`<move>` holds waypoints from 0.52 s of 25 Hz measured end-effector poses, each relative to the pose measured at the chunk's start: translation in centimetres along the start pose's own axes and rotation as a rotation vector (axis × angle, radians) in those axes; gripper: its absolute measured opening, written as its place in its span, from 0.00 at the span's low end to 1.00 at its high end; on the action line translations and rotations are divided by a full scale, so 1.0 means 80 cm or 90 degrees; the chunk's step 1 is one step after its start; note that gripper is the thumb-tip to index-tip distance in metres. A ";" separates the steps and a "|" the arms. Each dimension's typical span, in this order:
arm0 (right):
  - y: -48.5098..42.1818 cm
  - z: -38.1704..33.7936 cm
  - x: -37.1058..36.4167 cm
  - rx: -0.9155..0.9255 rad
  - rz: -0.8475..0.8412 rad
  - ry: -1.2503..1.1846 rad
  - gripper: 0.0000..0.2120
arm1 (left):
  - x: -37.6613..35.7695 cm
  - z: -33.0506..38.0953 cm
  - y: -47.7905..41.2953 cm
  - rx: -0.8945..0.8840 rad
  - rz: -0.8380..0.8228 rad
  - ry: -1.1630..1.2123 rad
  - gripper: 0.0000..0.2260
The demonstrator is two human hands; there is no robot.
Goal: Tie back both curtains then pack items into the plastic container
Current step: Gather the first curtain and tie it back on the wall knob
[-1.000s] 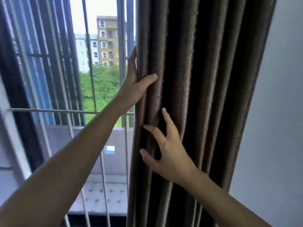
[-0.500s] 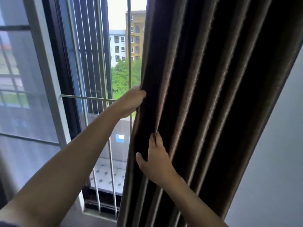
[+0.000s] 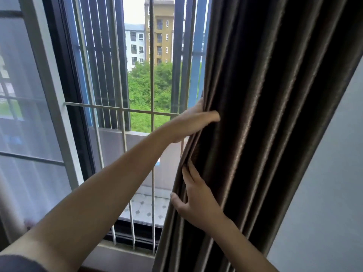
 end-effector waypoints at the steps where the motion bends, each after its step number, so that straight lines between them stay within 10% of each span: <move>1: 0.007 0.004 0.010 -0.009 0.000 0.023 0.32 | -0.008 -0.010 -0.008 -0.011 0.039 -0.062 0.17; 4: 0.022 0.016 0.053 -0.003 0.260 0.073 0.14 | -0.027 -0.037 -0.018 -0.040 0.136 -0.035 0.24; 7: 0.015 0.033 0.106 -0.039 0.578 0.081 0.21 | -0.045 -0.045 -0.016 -0.056 0.093 0.115 0.23; 13: -0.029 0.069 0.148 -0.215 0.559 0.021 0.43 | -0.057 -0.040 -0.023 -0.052 0.121 0.147 0.22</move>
Point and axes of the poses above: each hand's wrist, its own y-axis away from the middle knuckle, its own x-axis out of the back of the hand, z = x × y, the point moved 1 cm from there along -y, towards the middle knuckle, and after that the axes turned 1 degree about -z, right-handed, at the moved point
